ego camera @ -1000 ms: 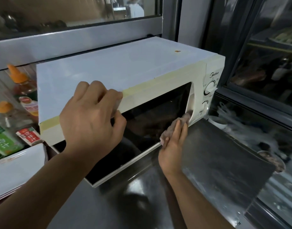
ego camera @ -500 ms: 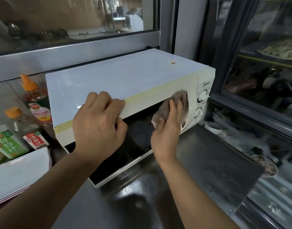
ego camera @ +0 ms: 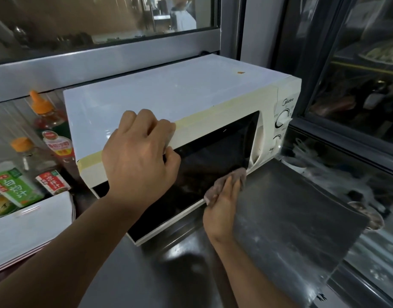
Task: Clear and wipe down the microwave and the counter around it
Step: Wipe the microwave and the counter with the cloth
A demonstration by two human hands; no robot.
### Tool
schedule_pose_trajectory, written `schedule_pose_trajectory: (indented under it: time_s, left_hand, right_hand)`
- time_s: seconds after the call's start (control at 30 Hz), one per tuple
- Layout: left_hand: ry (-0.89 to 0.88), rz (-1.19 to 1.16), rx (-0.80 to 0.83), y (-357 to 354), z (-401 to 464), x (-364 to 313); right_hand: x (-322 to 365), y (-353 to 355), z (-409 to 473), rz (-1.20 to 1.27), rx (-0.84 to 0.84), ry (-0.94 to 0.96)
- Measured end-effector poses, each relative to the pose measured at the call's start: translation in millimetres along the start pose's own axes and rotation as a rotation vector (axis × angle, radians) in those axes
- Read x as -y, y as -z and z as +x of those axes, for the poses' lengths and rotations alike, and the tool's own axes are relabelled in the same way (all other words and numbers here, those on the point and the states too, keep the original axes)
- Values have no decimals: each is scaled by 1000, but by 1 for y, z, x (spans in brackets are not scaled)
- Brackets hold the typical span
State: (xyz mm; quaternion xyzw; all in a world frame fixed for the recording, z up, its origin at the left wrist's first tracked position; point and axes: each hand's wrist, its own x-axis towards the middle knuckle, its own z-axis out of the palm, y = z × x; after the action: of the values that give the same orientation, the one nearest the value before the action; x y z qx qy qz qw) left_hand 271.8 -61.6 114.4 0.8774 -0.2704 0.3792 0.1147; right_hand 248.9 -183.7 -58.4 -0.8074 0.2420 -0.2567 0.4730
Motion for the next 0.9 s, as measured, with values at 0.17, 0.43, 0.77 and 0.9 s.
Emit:
schedule_pose_trajectory:
  time_s: [0.17,0.43,0.77,0.9]
  left_hand:
    - [-1,-81,26,6,1,-1]
    - [-7,-85,63,8,1,0]
    - [-40,-40,97,13,-7,-2]
    - [-53,-10,127,13,-10,-1]
  right_hand:
    - [66,36,40,223,-265,149]
    - [90,32,8,89,-304,408]
    - [2,45,20,-329,97,524]
    - [13,64,25,-130,36,431]
